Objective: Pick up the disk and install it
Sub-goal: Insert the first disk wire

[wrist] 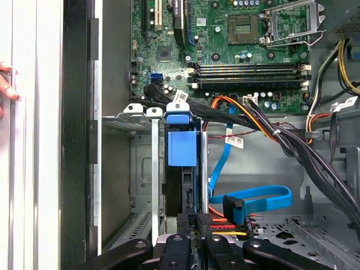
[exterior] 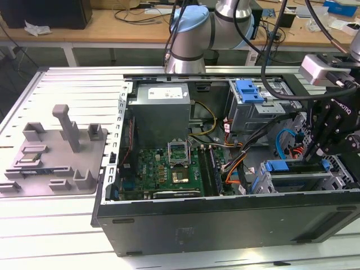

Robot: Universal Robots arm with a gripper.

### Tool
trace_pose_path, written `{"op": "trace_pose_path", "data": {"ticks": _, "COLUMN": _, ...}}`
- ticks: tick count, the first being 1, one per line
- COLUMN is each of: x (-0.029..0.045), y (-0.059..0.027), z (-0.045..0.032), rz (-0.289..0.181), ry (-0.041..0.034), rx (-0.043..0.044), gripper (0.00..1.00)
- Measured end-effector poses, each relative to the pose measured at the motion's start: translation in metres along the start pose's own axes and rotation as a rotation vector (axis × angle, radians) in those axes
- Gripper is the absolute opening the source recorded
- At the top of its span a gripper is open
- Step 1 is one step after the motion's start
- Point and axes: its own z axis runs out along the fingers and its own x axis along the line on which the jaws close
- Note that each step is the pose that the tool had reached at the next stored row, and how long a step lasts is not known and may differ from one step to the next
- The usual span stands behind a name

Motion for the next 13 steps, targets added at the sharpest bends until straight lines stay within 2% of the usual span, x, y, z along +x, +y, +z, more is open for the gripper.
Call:
{"op": "trace_pose_path", "data": {"ticks": 5, "x": 0.0001, "y": 0.0003, "z": -0.0024, "rz": 0.0, "ry": -0.0012, "rx": 0.0, "gripper": 0.17}}
{"op": "trace_pose_path", "data": {"ticks": 8, "x": 0.0005, "y": 0.0011, "z": -0.0081, "rz": 0.0, "ry": -0.0002, "rx": 0.0002, "gripper": 0.17}}
{"op": "trace_pose_path", "data": {"ticks": 13, "x": 0.0005, "y": 0.0013, "z": -0.0086, "rz": 0.0, "ry": -0.0002, "rx": 0.0003, "gripper": 0.17}}
